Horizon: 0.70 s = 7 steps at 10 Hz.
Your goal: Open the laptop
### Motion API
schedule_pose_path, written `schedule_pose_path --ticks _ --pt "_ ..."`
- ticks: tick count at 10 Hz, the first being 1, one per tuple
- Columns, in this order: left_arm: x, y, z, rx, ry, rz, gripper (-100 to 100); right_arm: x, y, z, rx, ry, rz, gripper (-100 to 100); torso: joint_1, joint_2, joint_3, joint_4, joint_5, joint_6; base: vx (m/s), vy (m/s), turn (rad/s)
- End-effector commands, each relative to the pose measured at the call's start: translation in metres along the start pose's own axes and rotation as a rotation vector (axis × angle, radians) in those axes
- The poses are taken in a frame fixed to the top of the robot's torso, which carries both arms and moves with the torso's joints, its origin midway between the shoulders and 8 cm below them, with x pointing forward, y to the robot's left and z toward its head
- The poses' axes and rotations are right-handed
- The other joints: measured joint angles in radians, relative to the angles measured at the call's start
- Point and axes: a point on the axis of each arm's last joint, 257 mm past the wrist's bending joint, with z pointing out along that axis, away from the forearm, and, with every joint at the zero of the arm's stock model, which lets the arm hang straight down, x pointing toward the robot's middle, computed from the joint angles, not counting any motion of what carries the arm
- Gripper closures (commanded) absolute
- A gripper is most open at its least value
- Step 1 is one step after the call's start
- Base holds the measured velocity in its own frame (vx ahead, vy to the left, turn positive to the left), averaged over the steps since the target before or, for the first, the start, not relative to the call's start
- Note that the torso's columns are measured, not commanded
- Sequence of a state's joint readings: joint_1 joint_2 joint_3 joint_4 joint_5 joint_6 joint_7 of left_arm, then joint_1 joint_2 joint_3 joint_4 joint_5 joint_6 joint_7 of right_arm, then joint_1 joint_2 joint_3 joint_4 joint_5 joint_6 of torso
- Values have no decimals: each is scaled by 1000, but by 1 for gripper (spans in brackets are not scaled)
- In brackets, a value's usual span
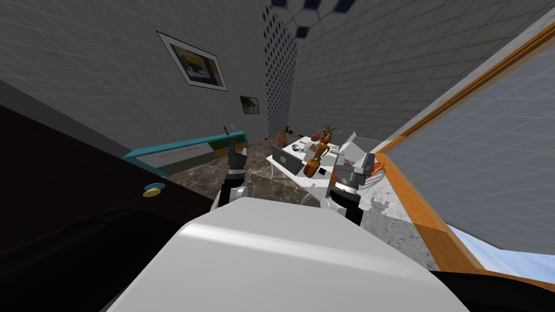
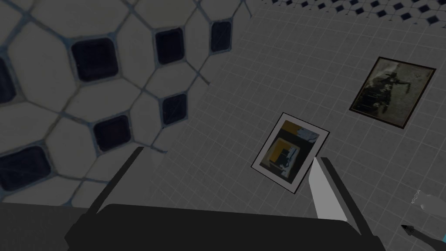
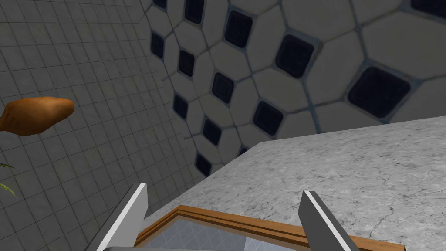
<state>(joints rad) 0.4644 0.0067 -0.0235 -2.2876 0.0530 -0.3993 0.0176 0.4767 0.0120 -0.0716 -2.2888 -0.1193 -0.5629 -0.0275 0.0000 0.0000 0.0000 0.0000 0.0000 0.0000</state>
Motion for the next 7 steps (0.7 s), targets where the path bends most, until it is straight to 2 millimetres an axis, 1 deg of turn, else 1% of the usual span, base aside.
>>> schedule_pose_path --ticks 1,3,7 --pt "0 0 0 0 0 0 0 0 0 0 0 0 0 0 0 40 -82 41 0 0 0 0 0" --pt "0 0 0 0 0 0 0 0 0 0 0 0 0 0 0 175 -351 176 0 0 0 0 0" --pt "0 0 0 0 0 0 0 0 0 0 0 0 0 0 0 470 -939 470 0 0 0 0 0"
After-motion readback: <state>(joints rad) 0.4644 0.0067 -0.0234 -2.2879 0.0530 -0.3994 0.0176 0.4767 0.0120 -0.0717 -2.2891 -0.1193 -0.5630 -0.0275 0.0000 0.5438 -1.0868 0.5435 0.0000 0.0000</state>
